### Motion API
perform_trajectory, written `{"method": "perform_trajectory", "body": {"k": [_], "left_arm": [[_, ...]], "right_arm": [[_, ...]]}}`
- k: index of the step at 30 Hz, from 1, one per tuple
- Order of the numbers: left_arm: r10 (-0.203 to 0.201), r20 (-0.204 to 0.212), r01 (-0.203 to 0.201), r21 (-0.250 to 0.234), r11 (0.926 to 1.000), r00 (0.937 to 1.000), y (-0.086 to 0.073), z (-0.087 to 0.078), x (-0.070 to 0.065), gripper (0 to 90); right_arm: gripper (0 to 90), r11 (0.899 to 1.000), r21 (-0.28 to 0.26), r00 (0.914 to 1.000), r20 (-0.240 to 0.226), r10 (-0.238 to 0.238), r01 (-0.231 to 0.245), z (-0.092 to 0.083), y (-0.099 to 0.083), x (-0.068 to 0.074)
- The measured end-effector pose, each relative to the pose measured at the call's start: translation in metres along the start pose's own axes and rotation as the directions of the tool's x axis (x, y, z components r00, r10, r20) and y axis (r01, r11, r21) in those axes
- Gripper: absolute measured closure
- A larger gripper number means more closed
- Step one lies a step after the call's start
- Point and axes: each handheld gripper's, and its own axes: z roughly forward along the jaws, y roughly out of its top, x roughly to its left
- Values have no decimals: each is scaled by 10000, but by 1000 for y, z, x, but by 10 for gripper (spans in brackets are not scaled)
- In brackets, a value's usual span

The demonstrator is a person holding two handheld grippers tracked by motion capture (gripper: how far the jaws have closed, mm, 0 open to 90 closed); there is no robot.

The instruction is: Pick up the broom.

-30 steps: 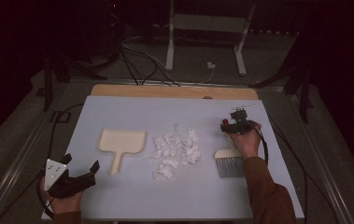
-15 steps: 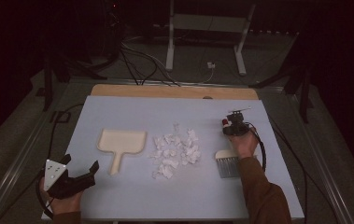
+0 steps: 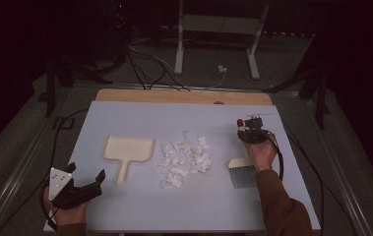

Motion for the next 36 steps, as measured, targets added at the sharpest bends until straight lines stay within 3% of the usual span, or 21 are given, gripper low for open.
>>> {"method": "perform_trajectory", "body": {"k": [9,15,21,28,30,33,34,36], "left_arm": [[92,74,-92,42,9999,9999,7,5,-11,3],[408,620,-406,-47,9992,9972,18,9,-30,3],[662,1302,-648,-144,9978,9893,28,17,-53,3],[778,2152,-800,14,9968,9735,33,32,-77,3],[674,2536,-717,76,9974,9649,34,36,-84,3],[651,3211,-765,228,9968,9448,37,46,-97,3],[651,3211,-765,228,9968,9448,37,46,-97,3],[651,3407,-757,180,9970,9379,39,49,-104,3]], "right_arm": [[693,9936,-1118,9986,-501,-194,137,-39,1,-1],[694,9840,-1769,9958,-829,-381,229,-60,-4,3],[695,9667,-2543,9897,-1294,-616,269,-82,-8,12],[695,9532,-3005,9821,-1666,-878,342,-94,-12,24],[695,9501,-3100,9799,-1756,-948,363,-96,-12,28],[695,9458,-3225,9752,-1940,-1063,390,-100,-13,35],[695,9458,-3225,9752,-1940,-1063,390,-100,-13,35],[695,9425,-3319,9710,-2098,-1149,398,-104,-14,41]]}}
